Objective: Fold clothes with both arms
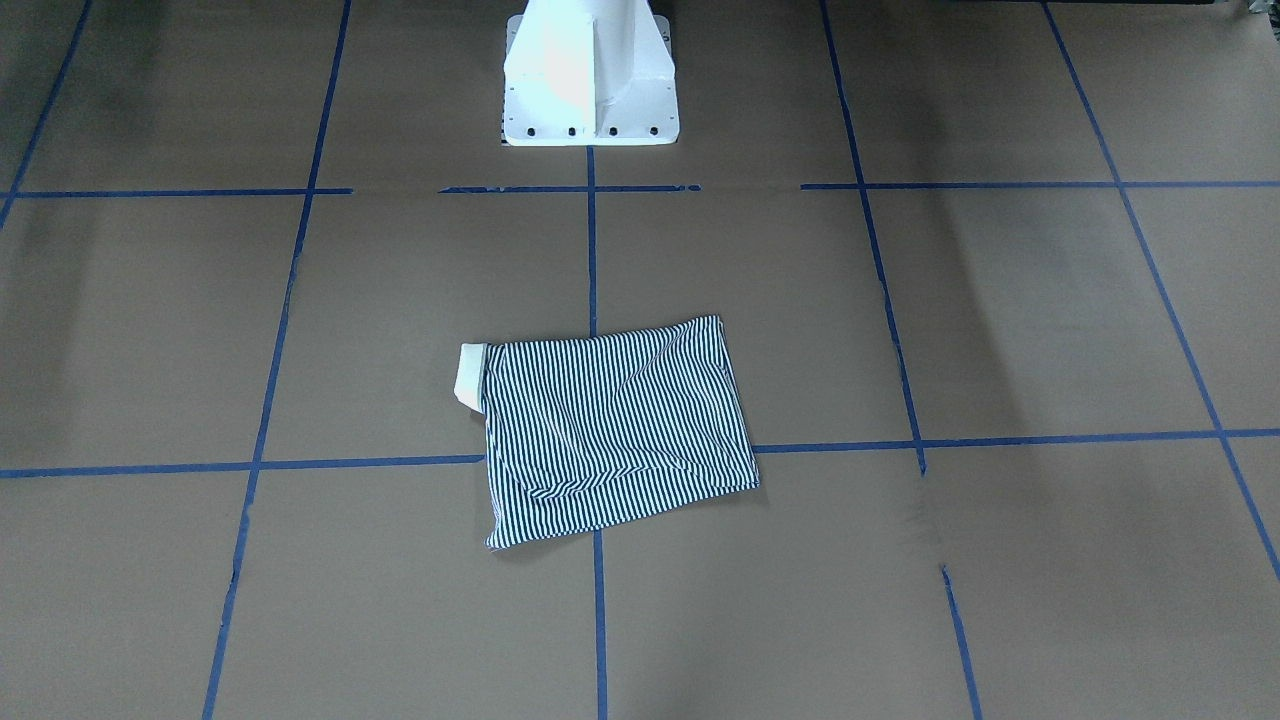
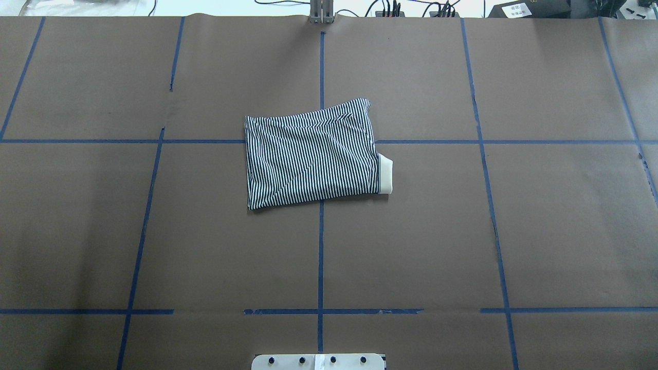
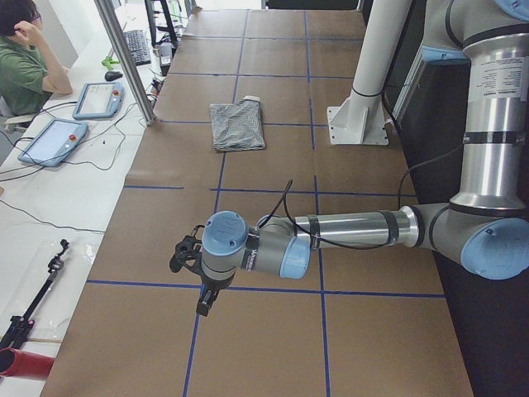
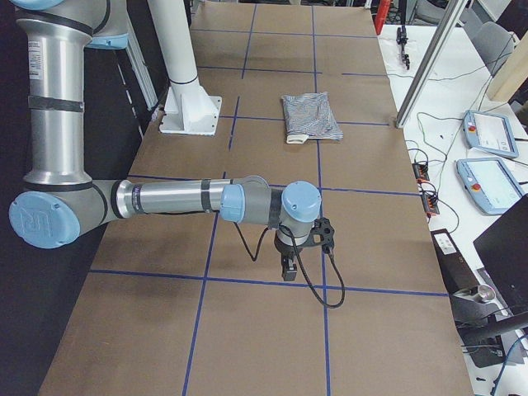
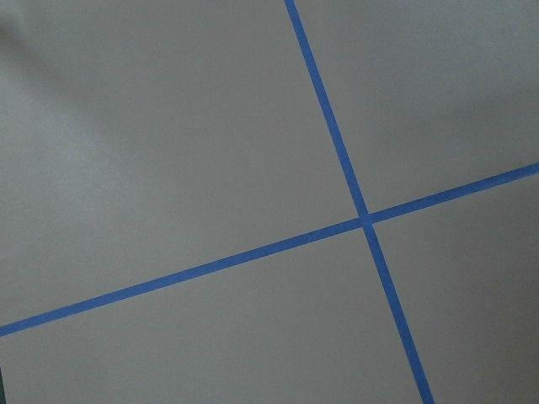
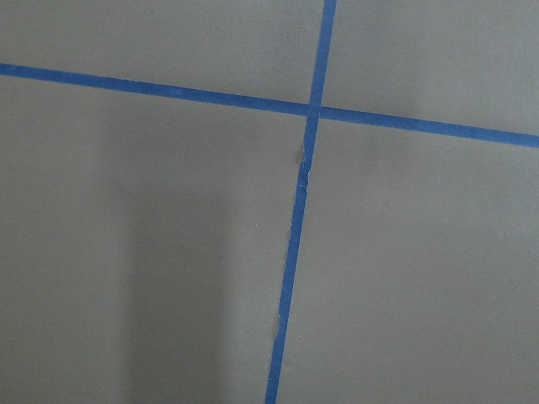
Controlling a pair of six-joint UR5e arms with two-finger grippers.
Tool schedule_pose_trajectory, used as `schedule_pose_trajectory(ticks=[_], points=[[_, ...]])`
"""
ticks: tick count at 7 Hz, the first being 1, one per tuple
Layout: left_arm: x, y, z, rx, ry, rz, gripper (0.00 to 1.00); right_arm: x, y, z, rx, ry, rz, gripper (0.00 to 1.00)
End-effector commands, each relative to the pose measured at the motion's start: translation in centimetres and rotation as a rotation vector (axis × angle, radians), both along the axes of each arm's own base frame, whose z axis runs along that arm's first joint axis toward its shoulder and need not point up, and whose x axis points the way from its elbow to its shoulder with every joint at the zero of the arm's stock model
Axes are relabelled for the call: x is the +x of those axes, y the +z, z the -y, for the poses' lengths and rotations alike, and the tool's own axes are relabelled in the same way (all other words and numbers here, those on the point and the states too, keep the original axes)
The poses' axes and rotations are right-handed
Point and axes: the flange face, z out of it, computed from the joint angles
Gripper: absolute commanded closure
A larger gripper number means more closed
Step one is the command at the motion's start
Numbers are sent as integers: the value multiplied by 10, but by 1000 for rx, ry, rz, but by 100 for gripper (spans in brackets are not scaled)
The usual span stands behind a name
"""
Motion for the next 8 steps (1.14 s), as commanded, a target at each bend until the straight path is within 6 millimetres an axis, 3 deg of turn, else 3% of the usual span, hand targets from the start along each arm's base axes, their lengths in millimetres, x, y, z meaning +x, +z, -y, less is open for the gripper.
schedule_pose_trajectory(ticks=[1,8], points=[[0,1,0,-2,-1,0,0,0,1,0,-2,0,0,0],[1,7,-8,-16,-1,-2,0,-2,0,-1,-4,1,30,0]])
